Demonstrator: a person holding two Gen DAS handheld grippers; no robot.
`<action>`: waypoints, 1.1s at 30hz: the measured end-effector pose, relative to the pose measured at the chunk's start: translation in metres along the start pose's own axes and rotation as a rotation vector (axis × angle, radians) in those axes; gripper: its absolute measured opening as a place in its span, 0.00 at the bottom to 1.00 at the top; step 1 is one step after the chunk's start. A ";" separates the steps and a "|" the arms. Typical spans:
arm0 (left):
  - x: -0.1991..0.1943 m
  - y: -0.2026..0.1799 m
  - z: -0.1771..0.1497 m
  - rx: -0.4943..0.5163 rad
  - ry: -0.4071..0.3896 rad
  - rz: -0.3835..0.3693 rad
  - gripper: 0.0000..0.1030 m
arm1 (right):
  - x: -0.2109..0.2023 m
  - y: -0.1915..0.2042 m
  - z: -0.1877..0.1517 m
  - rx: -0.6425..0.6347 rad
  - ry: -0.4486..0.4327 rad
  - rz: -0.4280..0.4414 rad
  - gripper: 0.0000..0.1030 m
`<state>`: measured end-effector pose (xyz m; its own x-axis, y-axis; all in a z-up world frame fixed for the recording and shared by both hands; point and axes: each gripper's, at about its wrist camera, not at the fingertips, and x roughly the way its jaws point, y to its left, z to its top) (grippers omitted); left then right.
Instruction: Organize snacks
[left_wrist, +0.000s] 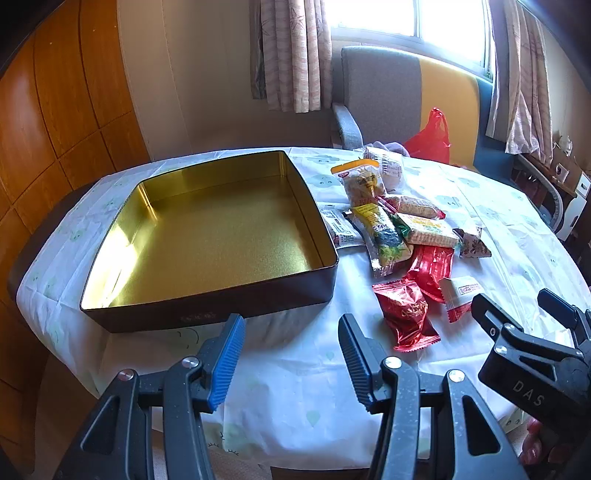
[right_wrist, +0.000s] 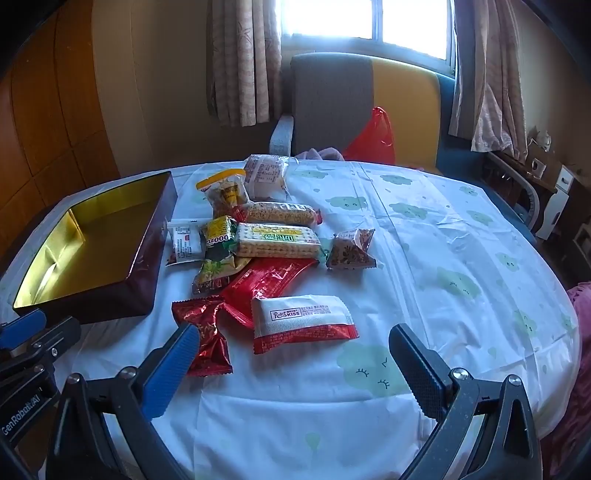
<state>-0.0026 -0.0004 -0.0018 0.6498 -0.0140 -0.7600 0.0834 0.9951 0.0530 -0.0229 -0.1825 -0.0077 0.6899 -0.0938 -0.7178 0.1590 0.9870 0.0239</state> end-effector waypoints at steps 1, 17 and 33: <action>0.000 0.000 0.000 0.001 0.000 0.001 0.52 | 0.000 0.000 0.000 0.000 0.001 0.001 1.00; 0.000 -0.002 -0.001 0.013 -0.001 0.005 0.52 | 0.005 -0.001 0.000 0.007 0.022 0.007 1.00; 0.002 -0.002 -0.002 0.016 0.008 0.001 0.52 | 0.006 -0.001 -0.001 0.009 0.026 0.008 1.00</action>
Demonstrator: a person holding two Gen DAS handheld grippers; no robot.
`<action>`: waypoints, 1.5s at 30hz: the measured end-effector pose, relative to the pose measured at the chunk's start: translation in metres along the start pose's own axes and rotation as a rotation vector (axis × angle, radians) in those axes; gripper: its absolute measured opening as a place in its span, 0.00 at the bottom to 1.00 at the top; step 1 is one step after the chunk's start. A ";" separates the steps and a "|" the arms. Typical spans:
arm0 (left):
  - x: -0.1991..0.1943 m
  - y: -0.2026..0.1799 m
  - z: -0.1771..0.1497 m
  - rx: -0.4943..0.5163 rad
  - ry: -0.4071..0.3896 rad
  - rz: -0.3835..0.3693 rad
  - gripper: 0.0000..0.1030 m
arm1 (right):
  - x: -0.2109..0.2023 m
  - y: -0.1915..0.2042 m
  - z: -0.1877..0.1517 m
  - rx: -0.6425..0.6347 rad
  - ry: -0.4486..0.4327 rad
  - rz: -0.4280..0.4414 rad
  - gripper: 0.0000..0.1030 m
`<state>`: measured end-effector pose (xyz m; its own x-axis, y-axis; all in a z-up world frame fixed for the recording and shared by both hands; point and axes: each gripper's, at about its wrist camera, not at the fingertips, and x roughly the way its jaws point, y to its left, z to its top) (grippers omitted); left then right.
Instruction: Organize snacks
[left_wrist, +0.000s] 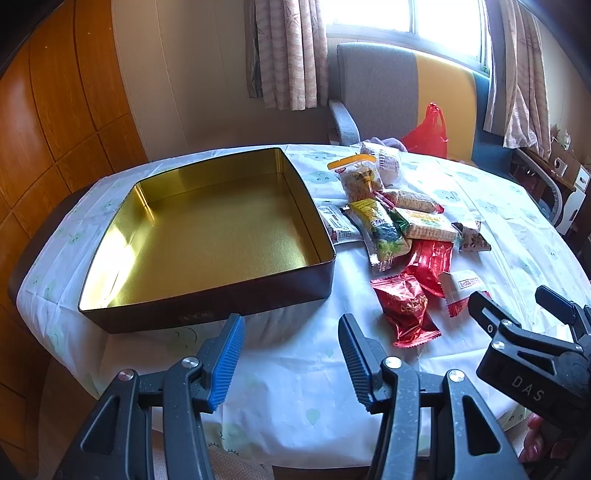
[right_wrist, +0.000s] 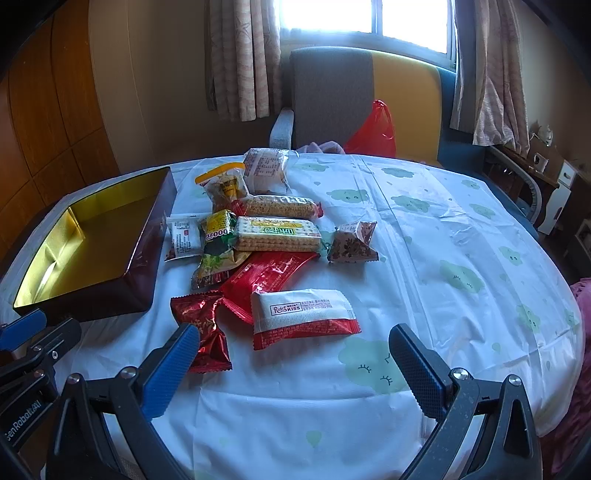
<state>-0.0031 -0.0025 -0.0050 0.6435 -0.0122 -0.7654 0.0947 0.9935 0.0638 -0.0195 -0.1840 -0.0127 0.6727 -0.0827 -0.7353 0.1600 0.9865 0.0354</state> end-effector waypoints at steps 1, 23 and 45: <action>0.000 0.000 0.000 -0.001 0.000 0.000 0.52 | 0.000 0.000 0.000 0.000 0.001 0.000 1.00; -0.002 0.003 -0.001 -0.018 0.009 -0.037 0.52 | -0.001 -0.001 -0.001 0.007 -0.008 -0.004 1.00; 0.000 0.003 -0.001 -0.026 0.026 -0.082 0.52 | 0.001 0.000 -0.003 0.009 0.000 0.023 1.00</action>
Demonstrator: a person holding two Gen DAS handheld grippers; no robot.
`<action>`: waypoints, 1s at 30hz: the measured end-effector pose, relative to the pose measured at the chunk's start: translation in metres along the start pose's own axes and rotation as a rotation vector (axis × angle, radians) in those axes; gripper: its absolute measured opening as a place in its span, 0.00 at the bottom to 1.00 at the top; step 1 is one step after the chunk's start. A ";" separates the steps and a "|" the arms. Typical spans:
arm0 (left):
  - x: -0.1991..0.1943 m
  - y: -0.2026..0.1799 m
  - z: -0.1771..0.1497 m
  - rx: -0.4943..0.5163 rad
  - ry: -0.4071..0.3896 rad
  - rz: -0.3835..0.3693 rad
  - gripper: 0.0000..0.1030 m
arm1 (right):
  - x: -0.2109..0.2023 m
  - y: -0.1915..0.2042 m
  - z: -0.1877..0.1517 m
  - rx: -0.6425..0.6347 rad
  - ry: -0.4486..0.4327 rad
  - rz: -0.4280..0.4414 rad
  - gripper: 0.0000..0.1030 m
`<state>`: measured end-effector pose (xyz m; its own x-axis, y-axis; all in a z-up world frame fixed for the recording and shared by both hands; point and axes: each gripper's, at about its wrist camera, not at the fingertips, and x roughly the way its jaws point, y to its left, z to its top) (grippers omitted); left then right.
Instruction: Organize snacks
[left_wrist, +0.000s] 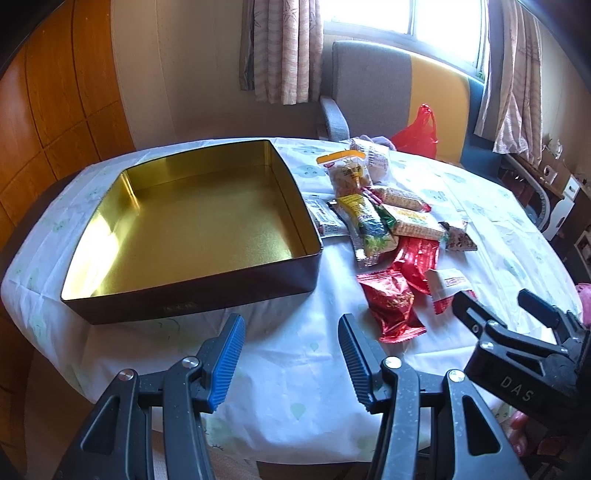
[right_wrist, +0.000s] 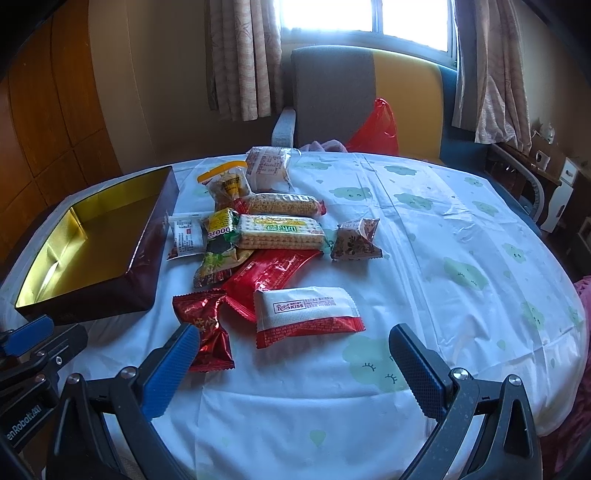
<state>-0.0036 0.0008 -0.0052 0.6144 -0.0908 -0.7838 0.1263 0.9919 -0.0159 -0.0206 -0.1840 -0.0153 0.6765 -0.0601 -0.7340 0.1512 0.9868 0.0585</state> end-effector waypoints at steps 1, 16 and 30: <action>0.000 0.000 0.000 -0.001 0.001 -0.009 0.52 | 0.000 0.000 0.000 0.002 0.000 0.011 1.00; 0.011 -0.002 -0.004 -0.020 0.073 -0.235 0.52 | 0.008 -0.025 -0.005 0.044 0.034 0.061 0.98; 0.029 -0.009 -0.005 0.044 0.124 -0.186 0.52 | 0.029 -0.052 -0.002 0.071 0.068 0.114 0.83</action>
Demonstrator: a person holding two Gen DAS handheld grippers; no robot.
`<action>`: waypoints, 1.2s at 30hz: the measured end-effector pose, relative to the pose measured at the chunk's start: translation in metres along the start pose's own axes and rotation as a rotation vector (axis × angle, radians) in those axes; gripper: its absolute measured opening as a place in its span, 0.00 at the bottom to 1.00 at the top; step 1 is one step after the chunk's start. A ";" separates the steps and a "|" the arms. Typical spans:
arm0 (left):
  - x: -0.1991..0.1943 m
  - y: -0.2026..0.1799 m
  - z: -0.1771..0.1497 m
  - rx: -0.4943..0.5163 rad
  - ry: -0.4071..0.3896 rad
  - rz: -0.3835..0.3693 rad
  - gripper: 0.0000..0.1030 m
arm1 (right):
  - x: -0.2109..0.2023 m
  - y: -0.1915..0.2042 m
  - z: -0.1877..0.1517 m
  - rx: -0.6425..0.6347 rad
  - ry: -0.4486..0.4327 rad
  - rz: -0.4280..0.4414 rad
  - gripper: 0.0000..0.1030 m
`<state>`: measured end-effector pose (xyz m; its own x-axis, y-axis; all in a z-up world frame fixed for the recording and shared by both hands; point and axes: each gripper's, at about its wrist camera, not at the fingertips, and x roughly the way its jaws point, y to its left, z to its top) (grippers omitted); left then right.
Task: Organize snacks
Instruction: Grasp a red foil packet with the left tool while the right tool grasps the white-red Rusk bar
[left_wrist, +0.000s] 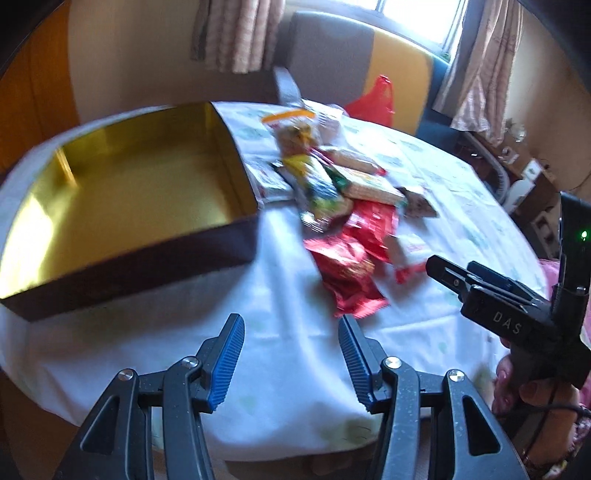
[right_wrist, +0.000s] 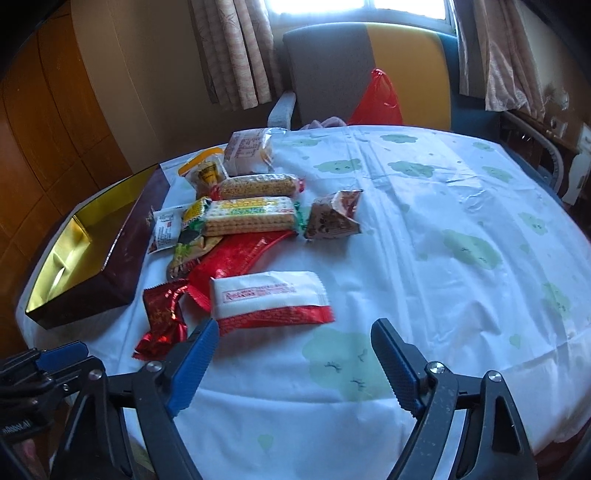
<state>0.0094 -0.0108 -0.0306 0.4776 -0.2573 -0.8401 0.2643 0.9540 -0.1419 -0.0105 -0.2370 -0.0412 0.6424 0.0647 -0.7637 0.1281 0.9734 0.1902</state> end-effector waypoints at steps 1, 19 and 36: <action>-0.001 0.002 0.001 -0.003 -0.006 0.016 0.52 | 0.003 0.004 0.001 0.000 0.000 -0.001 0.83; 0.015 -0.005 0.006 -0.004 0.016 -0.035 0.52 | 0.011 -0.063 0.007 0.110 -0.017 -0.233 0.84; 0.025 -0.028 0.021 0.067 0.009 -0.076 0.52 | 0.044 -0.036 0.015 0.045 -0.035 -0.283 0.41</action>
<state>0.0315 -0.0474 -0.0363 0.4471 -0.3267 -0.8327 0.3545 0.9194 -0.1703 0.0246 -0.2719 -0.0728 0.6018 -0.2160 -0.7688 0.3383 0.9410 0.0004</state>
